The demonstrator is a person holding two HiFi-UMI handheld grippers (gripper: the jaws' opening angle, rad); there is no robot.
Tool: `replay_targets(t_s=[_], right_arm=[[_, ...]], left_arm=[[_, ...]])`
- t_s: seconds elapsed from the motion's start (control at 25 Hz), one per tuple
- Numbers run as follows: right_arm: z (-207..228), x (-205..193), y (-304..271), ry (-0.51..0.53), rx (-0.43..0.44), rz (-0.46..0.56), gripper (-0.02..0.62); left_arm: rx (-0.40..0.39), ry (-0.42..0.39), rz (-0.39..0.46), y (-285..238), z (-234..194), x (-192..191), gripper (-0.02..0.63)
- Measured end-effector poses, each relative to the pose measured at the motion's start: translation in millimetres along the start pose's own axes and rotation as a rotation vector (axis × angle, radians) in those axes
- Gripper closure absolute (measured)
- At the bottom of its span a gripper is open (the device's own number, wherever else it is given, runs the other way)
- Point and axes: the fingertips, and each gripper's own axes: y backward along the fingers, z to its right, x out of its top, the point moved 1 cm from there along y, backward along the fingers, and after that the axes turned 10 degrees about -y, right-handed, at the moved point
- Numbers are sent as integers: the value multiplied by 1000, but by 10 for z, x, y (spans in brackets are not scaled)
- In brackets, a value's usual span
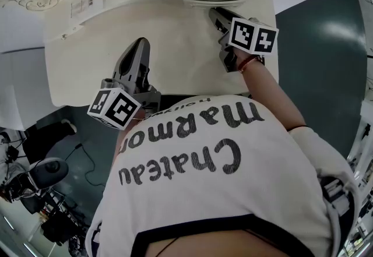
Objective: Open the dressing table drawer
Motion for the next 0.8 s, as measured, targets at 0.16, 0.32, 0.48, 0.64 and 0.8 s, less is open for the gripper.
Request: replay_targets(t_s=[0.16,0.32,0.48,0.64,0.8], right_arm=[[3,-8,6,-4,-4,3,486],[-8,-16,25,-7,-5,7,486],[-8,-28,52,-13,-5,7,486],[-10,-45,60,-15,-7,11,486],[-9,-61,78,-15,-9,14,486]], left_arm=[[-1,1,2,17,-15,10,583],[-1,1,5,33,-21,27,583],[-10,2,5,30,-8,35,583],[-20,1,1,17,-1,22,583],[-29,-4,1,8,14,30,583]])
